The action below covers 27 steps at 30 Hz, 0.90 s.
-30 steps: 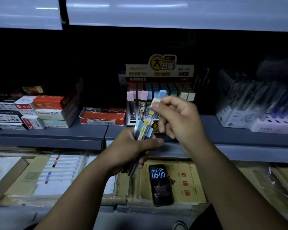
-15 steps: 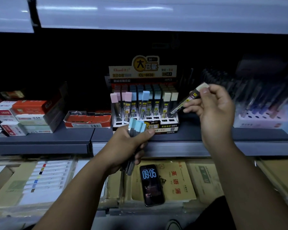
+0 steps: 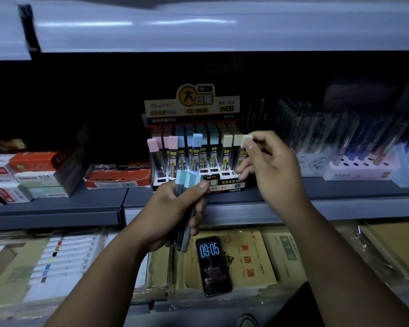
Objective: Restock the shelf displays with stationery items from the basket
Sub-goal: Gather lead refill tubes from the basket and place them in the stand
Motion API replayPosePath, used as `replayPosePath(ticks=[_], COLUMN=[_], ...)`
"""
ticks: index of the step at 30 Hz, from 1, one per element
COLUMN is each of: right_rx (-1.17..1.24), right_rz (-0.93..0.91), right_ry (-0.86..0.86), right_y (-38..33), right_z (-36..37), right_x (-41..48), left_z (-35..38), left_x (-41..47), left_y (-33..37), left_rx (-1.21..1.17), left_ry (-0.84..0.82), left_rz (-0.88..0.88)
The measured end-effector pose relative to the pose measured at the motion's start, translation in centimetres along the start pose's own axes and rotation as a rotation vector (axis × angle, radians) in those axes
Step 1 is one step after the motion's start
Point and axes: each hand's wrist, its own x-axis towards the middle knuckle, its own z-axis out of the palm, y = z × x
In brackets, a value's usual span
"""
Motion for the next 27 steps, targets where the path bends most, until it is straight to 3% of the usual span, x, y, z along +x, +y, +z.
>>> replayPosePath(ticks=[4,6,8,12,19,23,27], right_rx=[-0.136,-0.172,-0.132,-0.132,0.215,0.362,0.535], right_rz=[-0.105,-0.198,-0.202,-0.048,0.275,0.355,0.336], right_ry=[0.289,0.343,0.203,-0.246,-0.514,-0.506,-0.267], right_y=[-0.3,-1.3,-2.3,-2.7,-3.2,-3.4,-4.0], right_z=[0.7,1.4,2.6,5.3,5.6,6.2,5.4], right_x=[-0.2,-0.7,-1.4,-2.1,-1.6,-1.7,-0.8], left_z=[-0.1,-0.2,-0.3,-0.6,-1.6,-1.6,-2.0], left_x=[-0.3,-0.5,-0.7,-1.3,-1.9,-2.4,-2.2], left_y=[0.2,0.4,0.6,0.9,1.4,1.6,1.0], left_rx=[0.016,0.009,-0.011,0.046,-0.063,-0.085,-0.051], left_ry=[0.077,0.110,0.127,0.153,0.188,0.150,0.234], left_rz=[0.037,0.039,0.042,0.073,0.067,0.033,-0.011])
